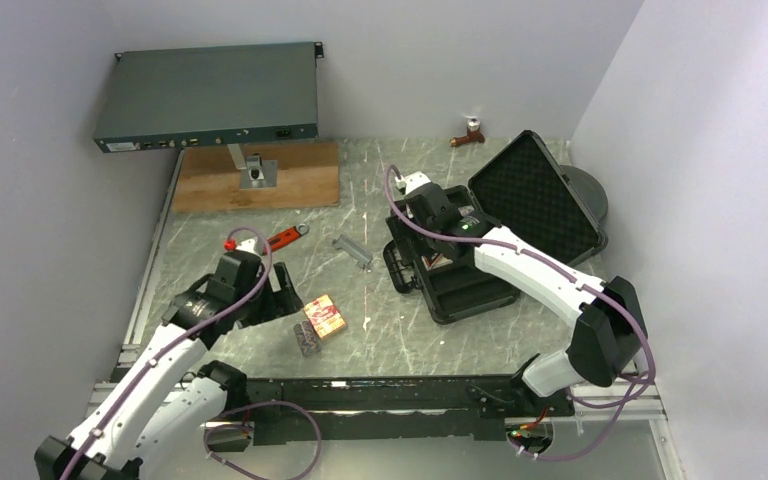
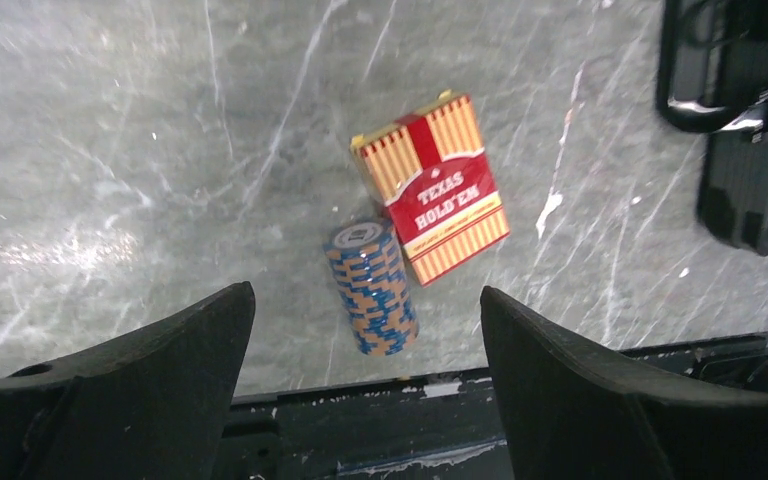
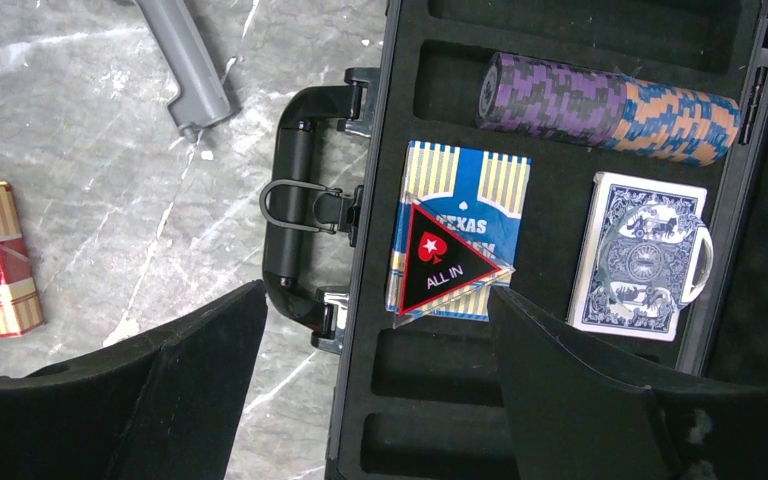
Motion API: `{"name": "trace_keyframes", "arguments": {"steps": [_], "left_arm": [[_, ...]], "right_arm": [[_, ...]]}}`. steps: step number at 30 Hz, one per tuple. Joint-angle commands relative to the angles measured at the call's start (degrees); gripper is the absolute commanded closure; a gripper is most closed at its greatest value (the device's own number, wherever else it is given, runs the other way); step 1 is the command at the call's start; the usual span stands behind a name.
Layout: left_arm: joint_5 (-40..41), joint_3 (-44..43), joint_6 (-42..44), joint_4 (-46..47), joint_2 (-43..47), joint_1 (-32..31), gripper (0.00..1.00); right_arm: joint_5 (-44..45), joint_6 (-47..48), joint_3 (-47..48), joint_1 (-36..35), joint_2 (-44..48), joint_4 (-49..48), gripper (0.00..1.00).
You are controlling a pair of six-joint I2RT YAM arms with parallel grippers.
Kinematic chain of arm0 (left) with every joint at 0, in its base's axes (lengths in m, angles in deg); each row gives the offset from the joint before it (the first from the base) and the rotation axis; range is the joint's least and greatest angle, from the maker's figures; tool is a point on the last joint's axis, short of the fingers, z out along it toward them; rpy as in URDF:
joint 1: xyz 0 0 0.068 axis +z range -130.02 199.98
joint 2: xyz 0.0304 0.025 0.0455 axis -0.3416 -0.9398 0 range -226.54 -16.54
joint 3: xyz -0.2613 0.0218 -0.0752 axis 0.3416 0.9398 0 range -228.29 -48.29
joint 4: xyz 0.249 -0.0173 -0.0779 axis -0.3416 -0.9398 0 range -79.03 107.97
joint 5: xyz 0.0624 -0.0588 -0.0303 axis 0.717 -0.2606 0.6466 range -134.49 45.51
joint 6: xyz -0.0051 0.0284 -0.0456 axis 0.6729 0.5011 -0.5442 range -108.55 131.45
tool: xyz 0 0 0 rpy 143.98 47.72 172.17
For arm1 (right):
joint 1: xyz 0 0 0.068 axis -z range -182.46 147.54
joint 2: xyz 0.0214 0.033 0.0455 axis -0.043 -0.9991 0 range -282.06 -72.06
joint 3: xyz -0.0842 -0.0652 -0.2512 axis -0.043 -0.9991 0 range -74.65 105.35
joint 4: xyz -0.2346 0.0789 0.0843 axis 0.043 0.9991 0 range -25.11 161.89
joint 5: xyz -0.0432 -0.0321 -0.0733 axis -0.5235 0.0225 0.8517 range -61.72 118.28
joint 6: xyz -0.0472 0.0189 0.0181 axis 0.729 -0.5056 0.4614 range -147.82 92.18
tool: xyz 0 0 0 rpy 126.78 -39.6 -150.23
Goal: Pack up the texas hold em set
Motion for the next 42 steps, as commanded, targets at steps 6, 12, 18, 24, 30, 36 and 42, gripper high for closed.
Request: {"name": "trace_keyframes", "arguments": {"steps": [6, 12, 18, 24, 30, 36, 42], "left_arm": [[-1.94, 7.55, -8.51, 4.29, -1.99, -4.42, 0.17], [-2.22, 9.84, -10.42, 7.66, -4.3, -6.31, 0.22], [-3.39, 12.65, -11.55, 11.66, -5.36, -7.32, 0.28], [-1.97, 13.5, -12.18, 12.72, -7.85, -7.62, 0.32], [-1.68, 16.29, -13.58, 16.49, -8.65, -7.7, 0.36], [-1.22, 18.66, -14.18, 19.78, -9.09, -7.67, 0.47], [-1.84, 19.47, -14.09, 22.09, -9.63, -7.7, 0.73]], "right_arm": [[1.5, 0.57, -1.07, 0.33, 2.89, -3.31, 0.15], [0.93, 0.47, -0.84, 0.34, 2.28, -3.16, 0.15], [0.92, 0.47, -1.29, 0.35, 2.53, -3.41, 0.15], [0.84, 0.47, -1.36, 0.38, 2.41, -3.42, 0.15], [0.34, 0.42, -1.46, 0.32, 2.11, -3.75, 0.15], [-0.02, 0.47, -1.65, 0.34, 2.51, -3.67, 0.15], [0.08, 0.64, -2.06, 0.37, 3.12, -3.97, 0.15]]}}
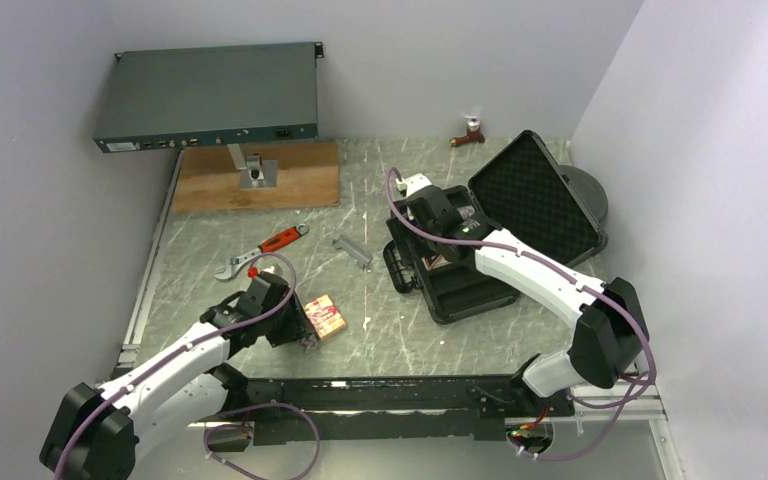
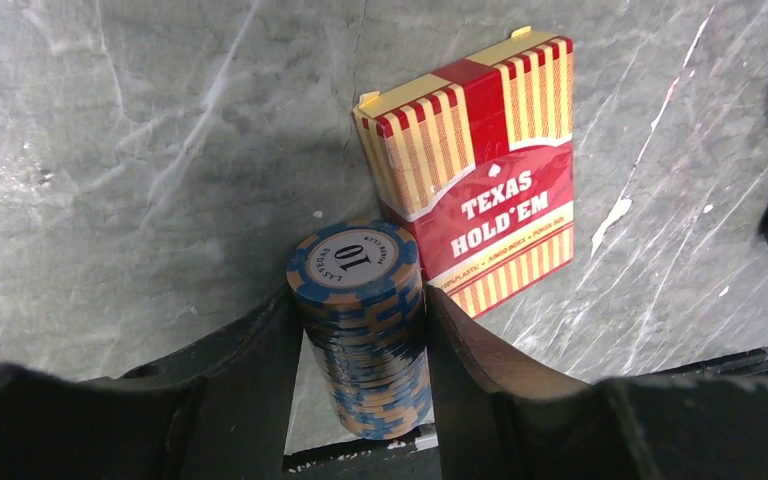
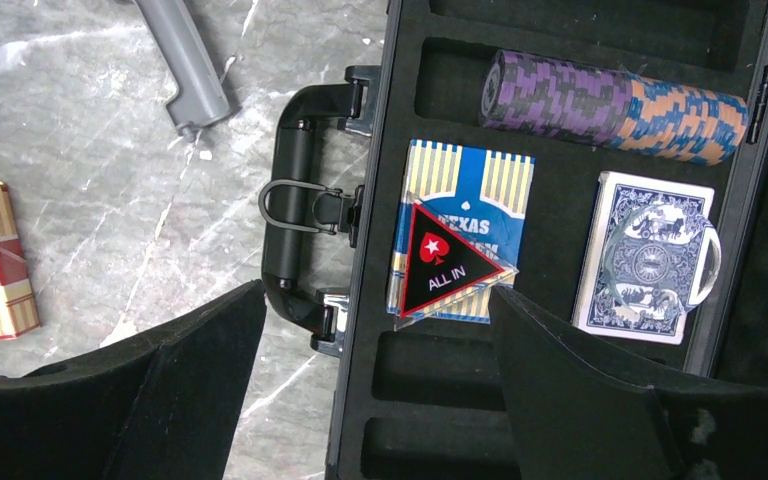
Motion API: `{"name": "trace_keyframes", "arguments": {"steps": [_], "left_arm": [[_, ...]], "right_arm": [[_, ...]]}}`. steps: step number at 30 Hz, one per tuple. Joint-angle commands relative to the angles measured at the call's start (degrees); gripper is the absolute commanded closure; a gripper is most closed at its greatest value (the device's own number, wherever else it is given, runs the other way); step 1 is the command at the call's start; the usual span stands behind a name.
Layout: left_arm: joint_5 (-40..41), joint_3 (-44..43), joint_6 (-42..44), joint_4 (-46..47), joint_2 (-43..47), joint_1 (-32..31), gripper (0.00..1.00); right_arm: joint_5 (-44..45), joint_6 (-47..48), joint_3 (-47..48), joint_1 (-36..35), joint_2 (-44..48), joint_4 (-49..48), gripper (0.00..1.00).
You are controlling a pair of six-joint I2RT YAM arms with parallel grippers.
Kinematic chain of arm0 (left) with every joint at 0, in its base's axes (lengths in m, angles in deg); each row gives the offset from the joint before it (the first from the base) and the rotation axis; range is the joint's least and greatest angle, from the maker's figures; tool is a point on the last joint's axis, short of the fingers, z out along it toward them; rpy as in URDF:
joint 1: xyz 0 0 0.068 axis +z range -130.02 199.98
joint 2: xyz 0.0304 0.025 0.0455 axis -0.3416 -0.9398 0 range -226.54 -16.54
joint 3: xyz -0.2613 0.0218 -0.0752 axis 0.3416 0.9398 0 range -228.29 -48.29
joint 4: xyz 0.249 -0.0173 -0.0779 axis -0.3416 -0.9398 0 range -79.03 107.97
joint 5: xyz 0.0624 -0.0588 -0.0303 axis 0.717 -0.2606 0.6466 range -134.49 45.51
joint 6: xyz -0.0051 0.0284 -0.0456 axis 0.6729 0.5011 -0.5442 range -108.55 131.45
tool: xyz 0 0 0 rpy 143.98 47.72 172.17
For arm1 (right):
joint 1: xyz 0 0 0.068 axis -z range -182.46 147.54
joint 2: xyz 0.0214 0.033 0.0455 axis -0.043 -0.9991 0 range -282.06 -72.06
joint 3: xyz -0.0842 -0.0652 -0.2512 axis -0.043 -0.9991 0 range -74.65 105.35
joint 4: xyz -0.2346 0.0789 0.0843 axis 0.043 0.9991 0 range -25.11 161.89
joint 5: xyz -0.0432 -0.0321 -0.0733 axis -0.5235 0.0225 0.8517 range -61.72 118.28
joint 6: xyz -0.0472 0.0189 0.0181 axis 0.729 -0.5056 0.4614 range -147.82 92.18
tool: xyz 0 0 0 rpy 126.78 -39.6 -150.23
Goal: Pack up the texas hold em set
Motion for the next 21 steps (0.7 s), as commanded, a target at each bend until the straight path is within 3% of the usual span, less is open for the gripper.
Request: {"name": "trace_keyframes", "arguments": {"steps": [1, 5, 13, 21], "left_arm": [[0.43, 1.69, 0.06, 2.43, -0.76, -0.12, 0.81], [1.15, -0.77, 1.98, -1.31, 0.68, -0.08, 0.99], [1.72, -8.45, 6.7, -7.0, 9.49, -0.15, 1.0], [2.65, -12.15, 5.42, -3.98, 11.29, -0.12, 1.0]], "right_arm": [[0.1, 0.67, -0.43, 0.21, 2.43, -1.96, 0.15], [-0.36, 0.86, -0.22, 0.19, 3.15, -1.47, 0.15], [-9.84, 0.44, -2.33, 0.19, 7.5, -6.28, 0.14], [-24.08, -2.08, -9.11, 0.19, 16.29, -16.43, 0.12]]}}
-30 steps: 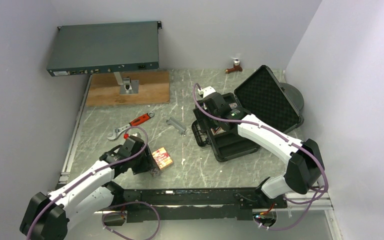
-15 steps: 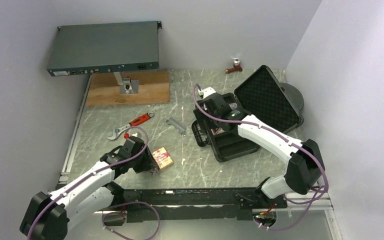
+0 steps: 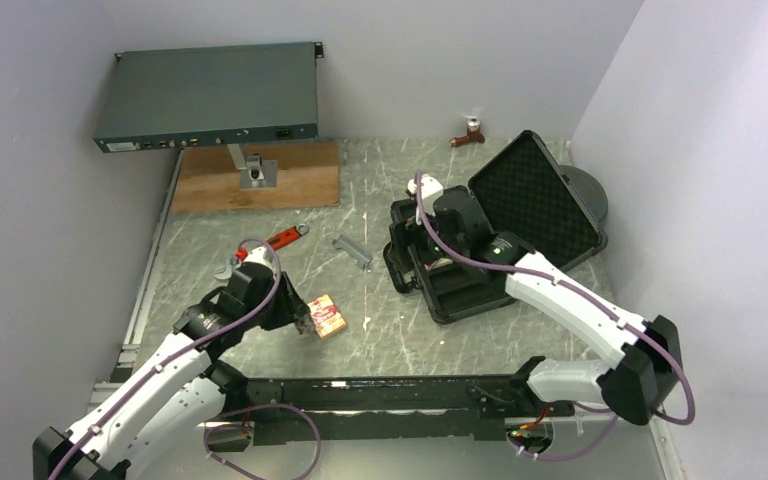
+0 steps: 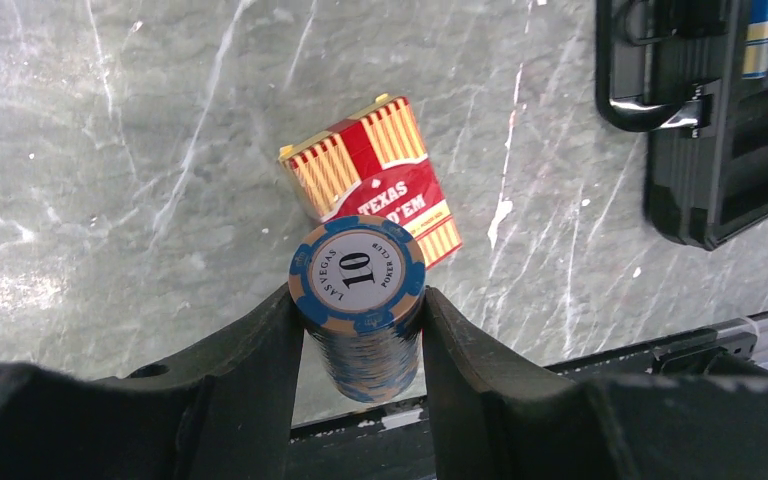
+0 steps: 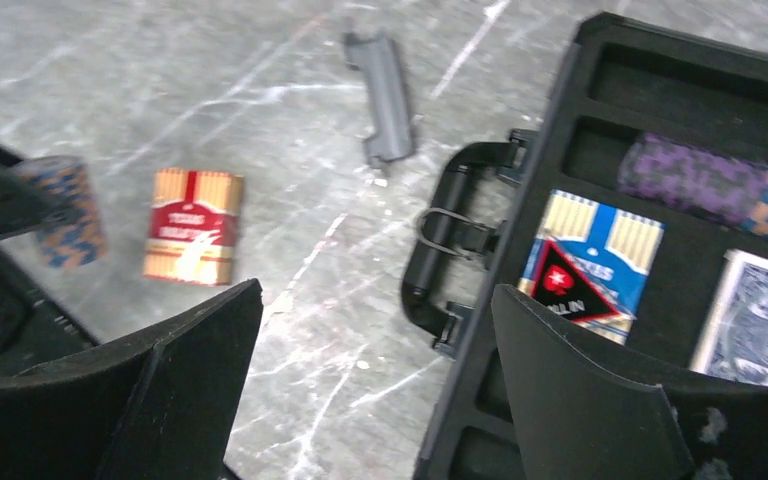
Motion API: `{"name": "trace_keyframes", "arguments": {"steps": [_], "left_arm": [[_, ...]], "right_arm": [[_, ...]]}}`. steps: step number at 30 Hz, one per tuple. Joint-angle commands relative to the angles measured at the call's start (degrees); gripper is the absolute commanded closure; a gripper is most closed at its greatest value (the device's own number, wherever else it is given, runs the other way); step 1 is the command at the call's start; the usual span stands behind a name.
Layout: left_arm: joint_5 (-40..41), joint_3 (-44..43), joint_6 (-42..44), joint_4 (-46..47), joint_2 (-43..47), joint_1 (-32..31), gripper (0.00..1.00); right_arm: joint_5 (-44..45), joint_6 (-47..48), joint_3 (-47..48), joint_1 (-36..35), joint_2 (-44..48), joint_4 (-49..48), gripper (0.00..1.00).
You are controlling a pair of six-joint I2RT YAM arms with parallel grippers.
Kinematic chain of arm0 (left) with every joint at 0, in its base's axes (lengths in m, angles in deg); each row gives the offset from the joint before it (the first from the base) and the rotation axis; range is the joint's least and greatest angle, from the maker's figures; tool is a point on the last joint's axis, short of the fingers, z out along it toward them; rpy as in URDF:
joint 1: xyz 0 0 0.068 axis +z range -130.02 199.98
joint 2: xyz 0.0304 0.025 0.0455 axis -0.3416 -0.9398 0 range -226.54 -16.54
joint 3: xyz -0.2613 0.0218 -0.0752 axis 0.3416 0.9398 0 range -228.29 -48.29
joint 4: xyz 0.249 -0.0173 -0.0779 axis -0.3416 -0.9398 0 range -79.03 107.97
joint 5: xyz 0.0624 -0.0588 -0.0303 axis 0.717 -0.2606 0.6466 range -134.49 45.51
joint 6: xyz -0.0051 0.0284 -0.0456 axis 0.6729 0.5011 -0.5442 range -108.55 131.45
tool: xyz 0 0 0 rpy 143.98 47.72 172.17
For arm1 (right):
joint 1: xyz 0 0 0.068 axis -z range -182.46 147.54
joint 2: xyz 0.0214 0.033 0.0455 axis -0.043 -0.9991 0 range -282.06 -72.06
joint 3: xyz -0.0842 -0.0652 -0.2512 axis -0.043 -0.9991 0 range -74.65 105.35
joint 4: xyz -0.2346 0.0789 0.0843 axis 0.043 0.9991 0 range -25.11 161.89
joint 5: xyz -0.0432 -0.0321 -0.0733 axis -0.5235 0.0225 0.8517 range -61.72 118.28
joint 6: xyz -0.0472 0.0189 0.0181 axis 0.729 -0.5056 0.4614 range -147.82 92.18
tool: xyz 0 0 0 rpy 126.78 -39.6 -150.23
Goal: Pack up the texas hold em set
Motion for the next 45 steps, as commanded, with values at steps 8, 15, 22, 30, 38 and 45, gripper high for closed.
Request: {"name": "trace_keyframes", "arguments": {"steps": [8, 15, 22, 30, 38, 45], "left_arm": [[-2.53, -9.04, -0.95, 6.91, -0.93, -0.13, 1.0], [-4.35, -13.2, -1.73, 8.89, -2.91, -0.09, 1.0], [-6.49, -14.58, -2.29, 12.84, -3.31, -0.13, 1.0], [-9.43, -15.13, -1.71, 16.8, -3.44, -0.15, 1.0], [-12.64, -13.81, -1.98, 22.09, -3.03, -0.16, 1.0], [-15.11, -12.72, -2.15, 25.33, -2.59, -0.13, 1.0]], "right_arm": [[-26.93, 0.32, -8.31, -1.09, 8.16, -17.9, 0.09], [-28.65, -3.73, -11.21, -2.81, 6.18, -28.0, 0.09], [-30.13, -9.08, -9.29, -5.05, -0.57, -35.46, 0.15], [-32.94, -13.35, -6.33, -7.35, -8.25, -38.63, 0.17], [-35.73, -15.27, -4.92, -8.68, -12.09, -41.62, 0.18], [-36.2, -16.42, -3.66, -8.78, -14.35, -42.58, 0.24]]}}
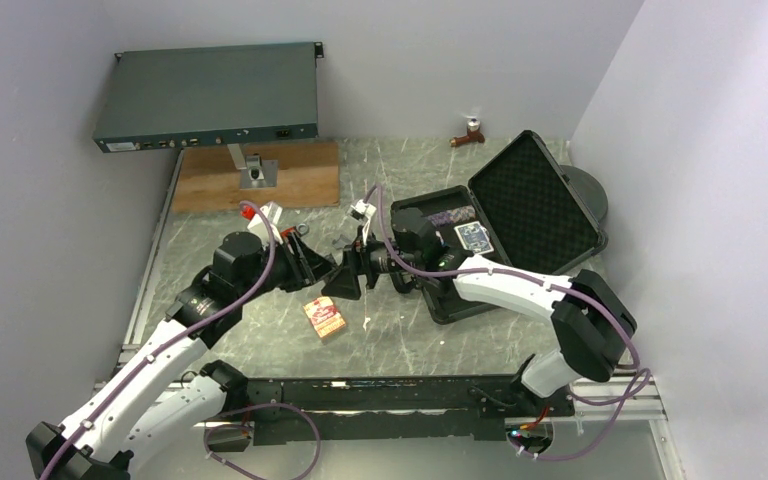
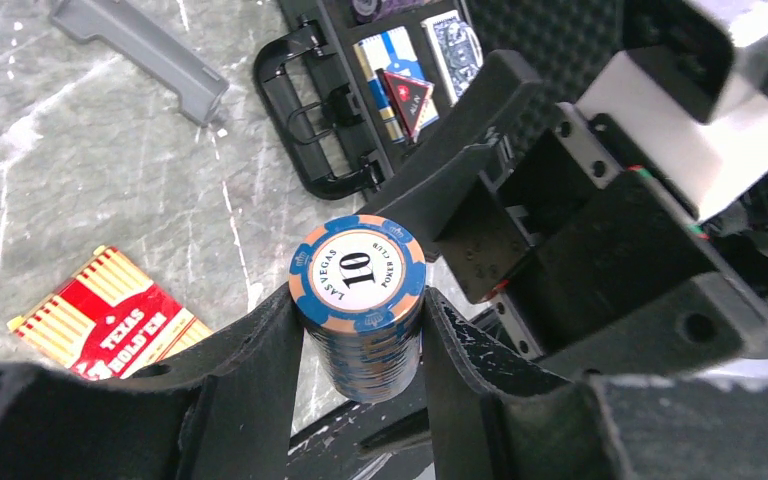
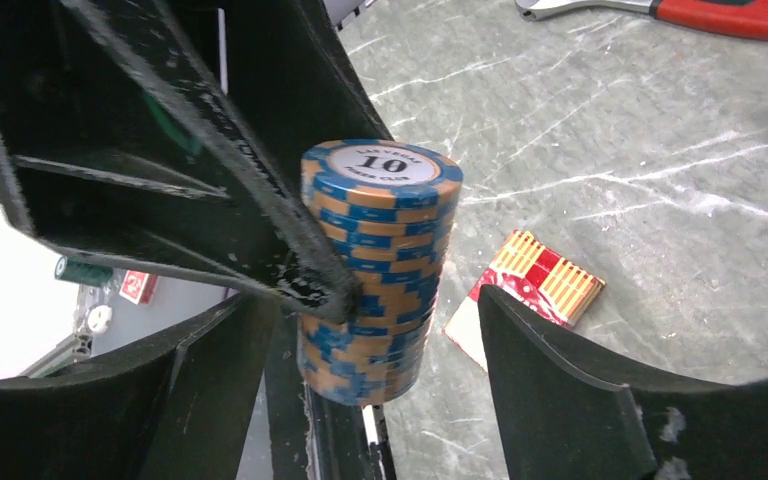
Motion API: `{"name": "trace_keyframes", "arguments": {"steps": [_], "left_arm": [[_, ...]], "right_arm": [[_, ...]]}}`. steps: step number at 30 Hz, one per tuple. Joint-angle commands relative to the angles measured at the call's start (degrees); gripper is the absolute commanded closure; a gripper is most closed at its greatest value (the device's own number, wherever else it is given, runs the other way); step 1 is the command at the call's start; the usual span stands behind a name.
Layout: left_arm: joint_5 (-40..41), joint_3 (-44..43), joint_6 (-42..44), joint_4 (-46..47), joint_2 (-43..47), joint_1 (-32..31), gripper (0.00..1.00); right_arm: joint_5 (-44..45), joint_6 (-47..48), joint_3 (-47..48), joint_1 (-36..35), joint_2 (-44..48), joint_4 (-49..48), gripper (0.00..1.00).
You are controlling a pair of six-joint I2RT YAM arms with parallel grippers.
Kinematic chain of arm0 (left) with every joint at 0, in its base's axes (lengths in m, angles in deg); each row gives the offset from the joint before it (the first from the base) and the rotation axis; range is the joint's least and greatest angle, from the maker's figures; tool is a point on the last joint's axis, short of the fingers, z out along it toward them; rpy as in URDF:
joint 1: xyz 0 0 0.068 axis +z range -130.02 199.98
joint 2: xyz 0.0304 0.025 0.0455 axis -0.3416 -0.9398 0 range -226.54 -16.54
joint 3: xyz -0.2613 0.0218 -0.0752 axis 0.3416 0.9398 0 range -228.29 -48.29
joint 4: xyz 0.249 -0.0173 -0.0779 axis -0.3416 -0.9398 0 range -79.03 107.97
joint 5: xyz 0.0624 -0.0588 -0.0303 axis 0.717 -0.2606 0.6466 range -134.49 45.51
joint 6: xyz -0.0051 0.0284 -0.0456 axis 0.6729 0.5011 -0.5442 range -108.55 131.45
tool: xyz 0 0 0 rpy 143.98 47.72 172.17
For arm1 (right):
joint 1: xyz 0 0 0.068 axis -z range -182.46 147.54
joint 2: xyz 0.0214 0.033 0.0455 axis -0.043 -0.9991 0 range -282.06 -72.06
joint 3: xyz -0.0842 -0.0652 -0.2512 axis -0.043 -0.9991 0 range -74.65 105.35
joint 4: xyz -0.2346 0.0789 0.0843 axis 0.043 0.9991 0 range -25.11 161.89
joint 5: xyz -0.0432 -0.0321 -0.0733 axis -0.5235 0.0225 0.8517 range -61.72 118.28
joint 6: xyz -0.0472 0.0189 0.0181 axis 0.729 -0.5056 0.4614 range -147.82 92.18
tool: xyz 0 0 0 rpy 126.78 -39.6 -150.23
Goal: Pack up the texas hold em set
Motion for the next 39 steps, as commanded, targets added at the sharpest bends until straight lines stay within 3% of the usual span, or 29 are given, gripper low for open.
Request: {"name": "trace_keyframes", "arguments": {"steps": [1, 4, 9, 12, 13, 15, 18, 22, 32, 39], "left_arm": [[-3.41, -1.49, -1.02, 9.12, 1.4, -0.15, 1.0], [-3.5, -1.11, -1.19, 9.48, 1.59, -0.11, 1.0], [-3.51, -0.56, -1.37, 10.01, 1.7, -0.13, 1.0], [-3.52, -0.6, -1.13, 9.84, 1.53, -0.11, 1.0], [-3.36, -0.68, -1.03, 9.58, 1.53, -0.13, 0.94], [-1.51, -1.06, -1.18, 7.84, 1.98, -0.16, 0.74], [2.07, -1.09, -0.43, 5.84, 4.17, -0.14, 0.26], [6.59, -2.83, 4.53, 1.94, 8.1, -0.15, 0.02], [21.46, -11.96, 17.41, -14.13, 10.86, -0.16, 0.0], [34.13, -15.51, 30.4, -17.46, 10.82, -0.16, 0.02]], "right_arm": [[-1.46, -0.96, 3.02, -0.19, -0.58, -3.98, 0.27], [-1.51, -0.81, 3.91, -0.19, -1.08, -3.14, 0.41], [-0.95, -0.65, 5.32, -0.19, -1.97, -0.73, 0.76], [-0.9, -0.63, 5.37, -0.19, -1.87, -0.19, 0.87], [-0.78, -0.61, 5.29, -0.19, -1.76, 0.02, 0.9], [-0.64, -0.38, 5.41, -0.19, -1.61, 0.82, 0.94], [-0.04, 0.45, 5.55, -0.2, -0.82, 2.63, 0.98], [1.97, 0.93, 6.2, -0.19, 0.77, 6.01, 1.0], [11.42, 0.35, 9.62, -0.14, 3.24, 14.65, 1.0], [28.83, -2.93, 13.21, 0.35, 3.12, 20.38, 1.0]]}}
